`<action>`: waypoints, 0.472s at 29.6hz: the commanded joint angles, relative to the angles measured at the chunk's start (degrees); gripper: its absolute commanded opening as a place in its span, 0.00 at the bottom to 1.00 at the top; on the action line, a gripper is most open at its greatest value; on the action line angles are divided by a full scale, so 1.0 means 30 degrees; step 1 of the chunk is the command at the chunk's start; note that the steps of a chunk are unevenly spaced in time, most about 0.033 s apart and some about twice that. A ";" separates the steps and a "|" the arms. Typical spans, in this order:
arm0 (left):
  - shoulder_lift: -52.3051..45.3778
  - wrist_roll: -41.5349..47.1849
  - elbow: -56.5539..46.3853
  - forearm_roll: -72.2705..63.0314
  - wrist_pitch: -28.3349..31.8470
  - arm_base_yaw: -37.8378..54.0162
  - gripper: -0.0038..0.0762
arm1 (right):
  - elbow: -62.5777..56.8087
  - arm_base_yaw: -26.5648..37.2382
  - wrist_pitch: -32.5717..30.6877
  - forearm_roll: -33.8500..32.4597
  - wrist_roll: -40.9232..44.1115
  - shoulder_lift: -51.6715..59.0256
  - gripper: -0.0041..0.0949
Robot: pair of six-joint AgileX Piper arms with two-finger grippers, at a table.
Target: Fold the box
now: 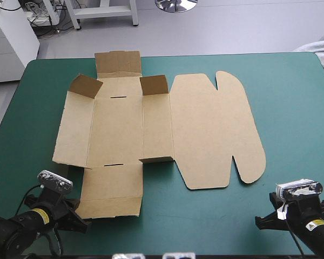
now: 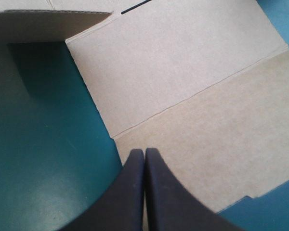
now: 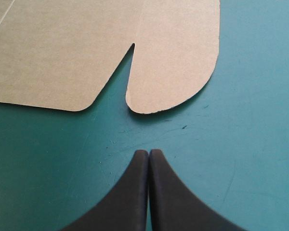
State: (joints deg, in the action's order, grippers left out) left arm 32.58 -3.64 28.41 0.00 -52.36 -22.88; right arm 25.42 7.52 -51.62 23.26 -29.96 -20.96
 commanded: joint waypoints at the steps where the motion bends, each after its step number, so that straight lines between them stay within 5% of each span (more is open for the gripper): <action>1: 0.0083 0.0073 0.0418 -0.0114 0.0984 -0.0094 0.04 | 0.0503 0.0010 0.1060 0.0538 -0.0070 -0.0152 0.02; 14: 0.0083 -0.0082 0.1400 -0.2115 0.0243 -0.0094 0.04 | 0.0503 0.0010 0.1060 0.0423 -0.0070 -0.0152 0.02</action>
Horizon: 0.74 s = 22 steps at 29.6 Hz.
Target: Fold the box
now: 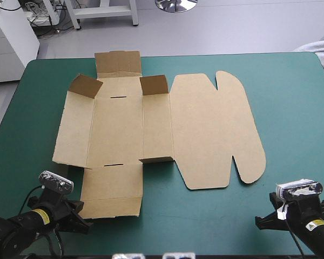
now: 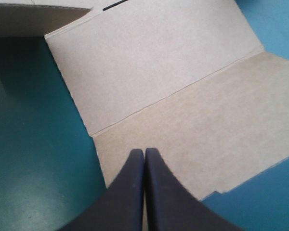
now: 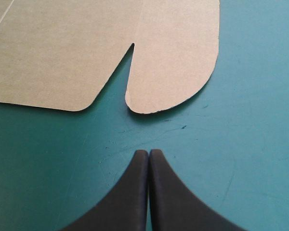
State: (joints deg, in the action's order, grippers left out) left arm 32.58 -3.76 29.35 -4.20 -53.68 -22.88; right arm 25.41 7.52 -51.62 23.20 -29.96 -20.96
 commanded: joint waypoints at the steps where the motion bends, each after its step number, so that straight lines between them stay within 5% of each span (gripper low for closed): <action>1: 0.0083 -0.0139 0.1329 -0.0734 0.0720 -0.0094 0.04 | 0.0507 0.0010 0.1060 0.0440 -0.0070 -0.0152 0.02; 12: 0.0585 -0.0644 0.4749 0.0079 0.0837 -0.0094 0.04 | 0.0507 0.0010 0.1099 0.0440 -0.0070 -0.0152 0.02; 22: 0.7214 0.0231 0.9253 0.2594 0.0977 -0.0059 0.04 | 0.0507 0.0010 0.1099 0.0440 -0.0070 -0.0152 0.02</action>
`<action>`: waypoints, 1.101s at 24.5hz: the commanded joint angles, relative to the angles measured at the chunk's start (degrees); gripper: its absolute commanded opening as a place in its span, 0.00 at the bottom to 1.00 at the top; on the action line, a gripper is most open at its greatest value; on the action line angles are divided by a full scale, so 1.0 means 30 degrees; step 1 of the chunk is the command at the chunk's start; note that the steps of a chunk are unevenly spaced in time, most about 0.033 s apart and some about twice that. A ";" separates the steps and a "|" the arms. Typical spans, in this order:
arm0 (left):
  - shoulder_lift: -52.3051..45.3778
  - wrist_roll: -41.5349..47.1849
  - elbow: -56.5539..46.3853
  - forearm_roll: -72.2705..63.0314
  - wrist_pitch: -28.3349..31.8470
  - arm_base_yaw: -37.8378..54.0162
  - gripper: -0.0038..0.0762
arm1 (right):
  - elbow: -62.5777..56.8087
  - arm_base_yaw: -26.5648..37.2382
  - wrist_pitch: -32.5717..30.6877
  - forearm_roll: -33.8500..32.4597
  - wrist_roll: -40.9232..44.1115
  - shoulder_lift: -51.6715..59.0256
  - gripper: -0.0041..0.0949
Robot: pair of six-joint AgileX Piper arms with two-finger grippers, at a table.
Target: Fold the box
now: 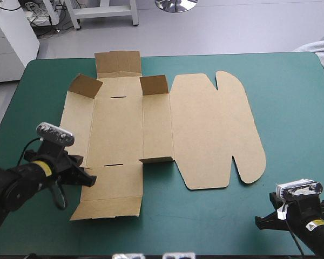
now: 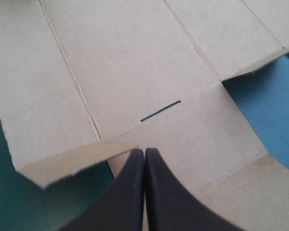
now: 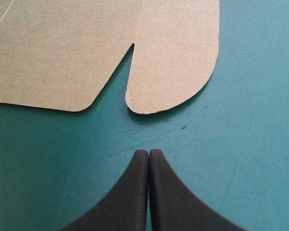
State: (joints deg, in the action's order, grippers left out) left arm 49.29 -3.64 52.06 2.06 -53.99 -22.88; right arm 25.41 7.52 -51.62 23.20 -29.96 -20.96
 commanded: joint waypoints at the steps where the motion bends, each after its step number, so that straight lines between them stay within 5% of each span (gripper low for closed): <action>1: 0.2208 0.0050 0.2112 0.0472 0.1080 -0.0059 0.05 | 0.0507 0.0010 0.1099 0.0440 -0.0070 -0.0152 0.02; 9: 0.5847 -0.1094 0.6191 0.0434 -0.0379 0.0069 0.07 | 0.0507 0.0010 0.1099 0.0440 -0.0070 -0.0152 0.02; 13: 0.6522 -0.3818 0.7402 -0.2166 -0.1437 0.3426 0.07 | 0.0507 0.0010 0.1099 0.0440 -0.0070 -0.0152 0.02; 18: 0.8445 -1.1469 0.7459 -1.3764 -0.5255 1.3178 0.06 | 0.0466 0.0010 0.1174 0.0440 -0.0070 -0.0186 0.02; 27: 1.0712 -1.1151 0.7459 -1.4944 -0.4643 1.6986 0.07 | 0.0466 0.0010 0.1174 0.0440 -0.0070 -0.0186 0.02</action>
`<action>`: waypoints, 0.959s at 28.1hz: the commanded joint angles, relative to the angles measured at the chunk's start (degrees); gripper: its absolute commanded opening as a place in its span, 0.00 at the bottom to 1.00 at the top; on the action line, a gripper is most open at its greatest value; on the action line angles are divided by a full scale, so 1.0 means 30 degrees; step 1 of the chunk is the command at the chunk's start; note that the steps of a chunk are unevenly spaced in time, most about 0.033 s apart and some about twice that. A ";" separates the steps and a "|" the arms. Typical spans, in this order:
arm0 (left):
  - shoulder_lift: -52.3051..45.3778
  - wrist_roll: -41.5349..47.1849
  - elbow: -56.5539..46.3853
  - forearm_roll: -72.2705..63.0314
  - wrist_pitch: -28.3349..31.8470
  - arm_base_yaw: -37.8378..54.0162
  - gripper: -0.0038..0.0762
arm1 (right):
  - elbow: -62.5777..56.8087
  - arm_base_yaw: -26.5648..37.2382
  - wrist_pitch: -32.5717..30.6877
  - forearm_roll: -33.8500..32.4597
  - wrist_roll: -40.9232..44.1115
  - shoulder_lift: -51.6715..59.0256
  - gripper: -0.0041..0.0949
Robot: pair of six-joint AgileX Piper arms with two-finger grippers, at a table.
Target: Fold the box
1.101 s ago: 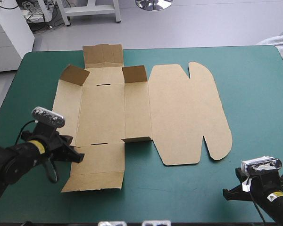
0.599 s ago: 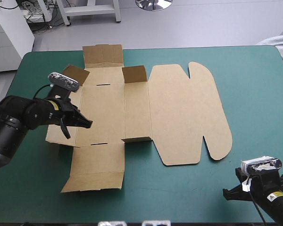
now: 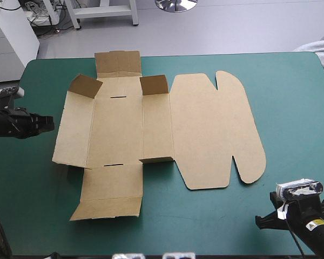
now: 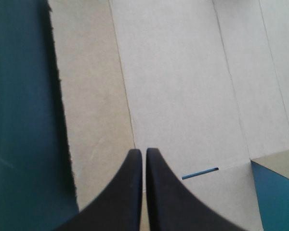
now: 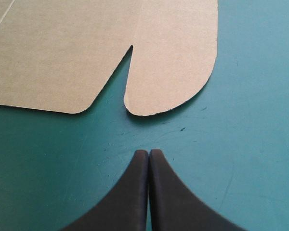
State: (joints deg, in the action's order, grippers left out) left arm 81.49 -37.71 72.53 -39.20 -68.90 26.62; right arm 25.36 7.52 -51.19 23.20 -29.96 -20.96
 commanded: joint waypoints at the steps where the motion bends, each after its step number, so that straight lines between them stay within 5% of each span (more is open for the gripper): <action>1: 0.0253 0.0264 0.0637 -0.1158 0.0290 0.0743 0.07 | 0.0482 0.0010 0.1030 0.0440 -0.0070 -0.0186 0.02; 4: 0.1540 0.0488 0.0637 -0.1121 -0.0058 0.1743 0.20 | 0.0482 0.0010 0.1030 0.0440 -0.0070 -0.0186 0.02; 8: 0.2611 0.0634 0.0637 -0.1341 -0.0063 0.2094 0.56 | 0.0482 0.0010 0.1030 0.0440 -0.0070 -0.0186 0.02; 11: 0.3249 0.0777 0.0637 -0.1341 -0.0344 0.2094 0.73 | 0.0482 0.0010 0.1030 0.0440 -0.0070 -0.0186 0.02; 15: 0.4199 -0.0053 0.0637 -0.1341 -0.1763 0.2094 0.76 | 0.0482 0.0010 0.1030 0.0440 -0.0070 -0.0186 0.02; 27: 0.5789 -0.0730 0.0637 -0.1127 -0.1812 0.1045 0.76 | 0.0482 0.0010 0.1030 0.0440 -0.0070 -0.0186 0.02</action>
State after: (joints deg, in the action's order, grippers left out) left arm 100.99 -39.38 72.62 -40.03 -68.91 31.81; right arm 25.36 7.52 -51.19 23.20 -29.96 -20.96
